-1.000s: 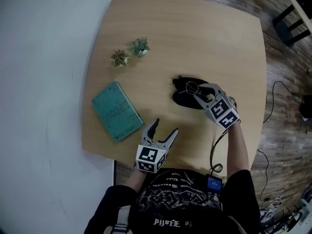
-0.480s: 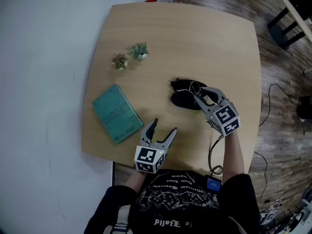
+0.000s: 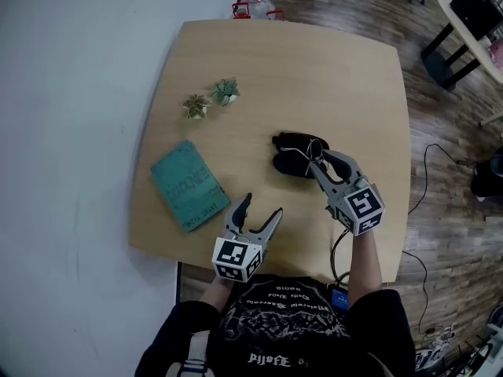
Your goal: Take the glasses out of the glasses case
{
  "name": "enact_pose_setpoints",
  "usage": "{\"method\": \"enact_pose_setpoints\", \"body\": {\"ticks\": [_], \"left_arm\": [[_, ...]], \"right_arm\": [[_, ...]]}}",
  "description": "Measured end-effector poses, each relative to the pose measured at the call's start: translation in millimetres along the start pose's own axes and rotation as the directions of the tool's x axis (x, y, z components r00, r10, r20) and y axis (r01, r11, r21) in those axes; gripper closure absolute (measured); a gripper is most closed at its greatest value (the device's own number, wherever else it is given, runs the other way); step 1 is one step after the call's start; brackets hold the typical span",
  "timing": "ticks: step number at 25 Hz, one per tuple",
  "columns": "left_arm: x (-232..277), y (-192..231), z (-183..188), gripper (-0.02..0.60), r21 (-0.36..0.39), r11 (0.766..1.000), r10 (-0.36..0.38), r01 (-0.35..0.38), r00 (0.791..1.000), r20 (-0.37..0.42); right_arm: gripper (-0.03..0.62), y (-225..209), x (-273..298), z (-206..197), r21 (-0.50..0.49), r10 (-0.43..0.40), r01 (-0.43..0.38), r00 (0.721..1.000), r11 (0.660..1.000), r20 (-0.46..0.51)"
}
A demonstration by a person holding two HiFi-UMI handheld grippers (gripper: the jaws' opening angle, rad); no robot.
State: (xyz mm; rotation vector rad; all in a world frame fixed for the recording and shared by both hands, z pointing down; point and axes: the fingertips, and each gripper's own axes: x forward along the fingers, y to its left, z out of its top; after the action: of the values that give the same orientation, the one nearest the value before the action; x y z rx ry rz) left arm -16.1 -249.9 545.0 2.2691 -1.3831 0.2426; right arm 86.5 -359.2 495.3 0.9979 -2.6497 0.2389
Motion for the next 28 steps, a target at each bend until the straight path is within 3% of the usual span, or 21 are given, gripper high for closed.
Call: {"method": "enact_pose_setpoints", "body": {"ticks": [8, 14, 18, 21, 28], "left_arm": [[-28, -6, 14, 0.227, 0.013, 1.000, -0.014, 0.013, 0.998, 0.064], [-47, -18, 16, 0.232, 0.042, 0.998, -0.045, 0.041, 0.995, 0.086], [-56, -26, 14, 0.232, 0.061, 0.995, -0.079, 0.074, 0.993, 0.088], [-65, -32, 12, 0.270, 0.066, 0.993, -0.103, 0.097, 0.990, 0.092], [-81, -28, -3, 0.272, 0.096, 0.993, -0.070, 0.062, 0.994, 0.087]], "right_arm": [[0.468, 31, -48, 21, 0.099, -0.080, 0.066, 0.987, 0.993, 0.142], [0.468, 53, -91, 20, 0.198, -0.173, 0.131, 0.960, 0.972, 0.218], [0.468, 67, -107, 10, 0.215, -0.233, 0.185, 0.946, 0.959, 0.224], [0.468, 79, -121, -2, 0.266, -0.286, 0.220, 0.928, 0.938, 0.238], [0.468, 106, -147, -42, 0.363, -0.397, 0.302, 0.891, 0.882, 0.223]]}}
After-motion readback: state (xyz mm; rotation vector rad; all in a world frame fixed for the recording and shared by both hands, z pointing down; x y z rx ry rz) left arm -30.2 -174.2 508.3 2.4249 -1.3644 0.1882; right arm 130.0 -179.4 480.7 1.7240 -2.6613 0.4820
